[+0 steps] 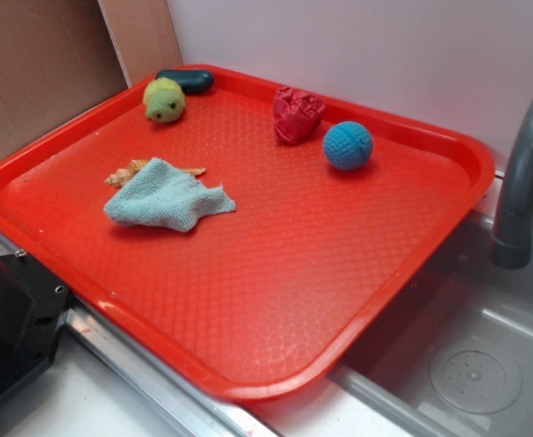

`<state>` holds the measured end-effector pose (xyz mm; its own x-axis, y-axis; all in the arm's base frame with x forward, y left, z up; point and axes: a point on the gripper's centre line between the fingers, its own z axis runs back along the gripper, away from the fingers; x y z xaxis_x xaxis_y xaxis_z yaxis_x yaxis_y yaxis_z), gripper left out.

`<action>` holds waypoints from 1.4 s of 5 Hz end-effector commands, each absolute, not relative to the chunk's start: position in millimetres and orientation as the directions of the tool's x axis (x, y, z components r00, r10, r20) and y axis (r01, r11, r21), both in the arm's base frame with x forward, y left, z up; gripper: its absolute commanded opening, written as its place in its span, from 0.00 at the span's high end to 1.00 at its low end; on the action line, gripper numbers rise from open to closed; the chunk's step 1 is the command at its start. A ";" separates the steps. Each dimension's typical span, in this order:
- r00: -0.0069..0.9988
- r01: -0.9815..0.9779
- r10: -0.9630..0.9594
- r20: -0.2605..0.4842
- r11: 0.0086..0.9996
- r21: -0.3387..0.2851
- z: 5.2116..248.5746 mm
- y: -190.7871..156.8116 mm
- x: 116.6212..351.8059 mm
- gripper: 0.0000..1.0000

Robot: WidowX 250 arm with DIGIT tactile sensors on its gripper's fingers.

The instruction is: Grab the blue ball.

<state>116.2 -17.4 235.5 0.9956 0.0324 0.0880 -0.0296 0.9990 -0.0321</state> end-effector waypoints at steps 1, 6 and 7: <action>0.996 -0.030 0.032 0.088 0.999 -0.032 235.5 -17.4 116.2 0.00; 0.793 0.563 -0.551 0.259 0.826 0.034 95.8 -95.8 324.7 0.00; 0.784 0.609 -0.599 0.162 0.793 -0.013 62.6 -99.9 324.7 0.00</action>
